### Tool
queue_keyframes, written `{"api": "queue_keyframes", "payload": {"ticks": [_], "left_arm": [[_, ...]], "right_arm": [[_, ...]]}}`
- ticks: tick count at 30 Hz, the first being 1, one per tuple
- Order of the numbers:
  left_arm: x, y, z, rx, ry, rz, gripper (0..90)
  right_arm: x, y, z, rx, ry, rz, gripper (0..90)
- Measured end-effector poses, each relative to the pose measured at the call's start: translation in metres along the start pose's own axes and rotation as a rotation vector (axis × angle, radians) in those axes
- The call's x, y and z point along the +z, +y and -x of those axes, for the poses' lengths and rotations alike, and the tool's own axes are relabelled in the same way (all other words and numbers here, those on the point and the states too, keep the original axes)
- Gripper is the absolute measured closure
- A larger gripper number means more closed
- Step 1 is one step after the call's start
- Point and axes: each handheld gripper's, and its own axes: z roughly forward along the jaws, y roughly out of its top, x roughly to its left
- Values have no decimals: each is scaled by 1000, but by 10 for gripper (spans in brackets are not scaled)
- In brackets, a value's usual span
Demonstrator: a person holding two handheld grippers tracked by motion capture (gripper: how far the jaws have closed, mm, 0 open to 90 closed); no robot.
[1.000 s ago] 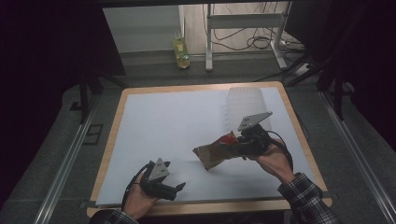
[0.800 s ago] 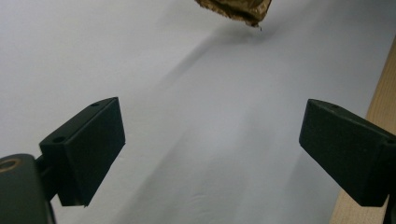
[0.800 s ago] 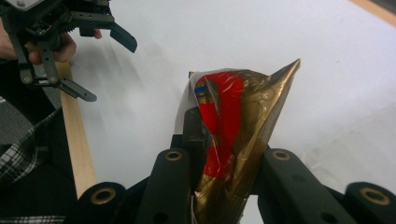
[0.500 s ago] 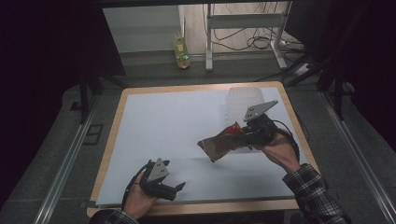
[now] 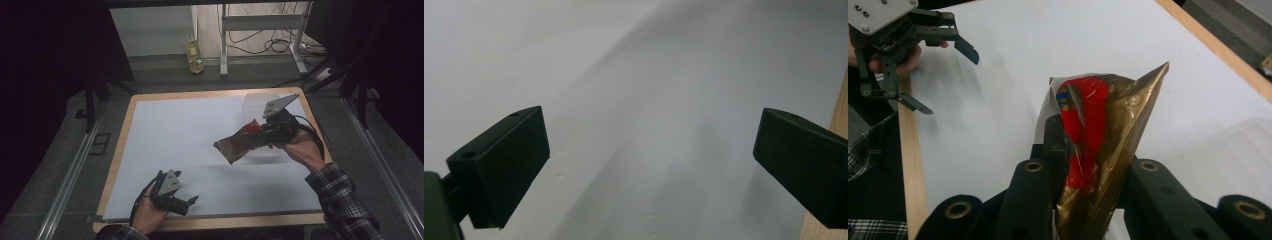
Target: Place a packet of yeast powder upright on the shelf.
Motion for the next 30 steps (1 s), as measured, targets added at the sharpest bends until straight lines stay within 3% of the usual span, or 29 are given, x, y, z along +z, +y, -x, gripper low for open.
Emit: {"api": "queue_keyframes", "payload": {"ticks": [10, 14, 19, 25, 30], "left_arm": [[2, 0, 4, 20, -3, -10, 18], [2, 0, 3, 24, 9, -9, 16], [0, -1, 0, 10, 13, 1, 13], [0, -1, 1, 21, 14, -7, 8], [1, -1, 2, 27, 15, -11, 4]], "right_arm": [[-11, 19, 16, -55, -27, 2, 774], [-18, 22, 25, -40, -41, -13, 774], [-28, 19, 36, -40, -70, -5, 774], [-41, 15, 50, -32, -84, -21, 773], [-53, 10, 59, -61, -110, -39, 773]]}}
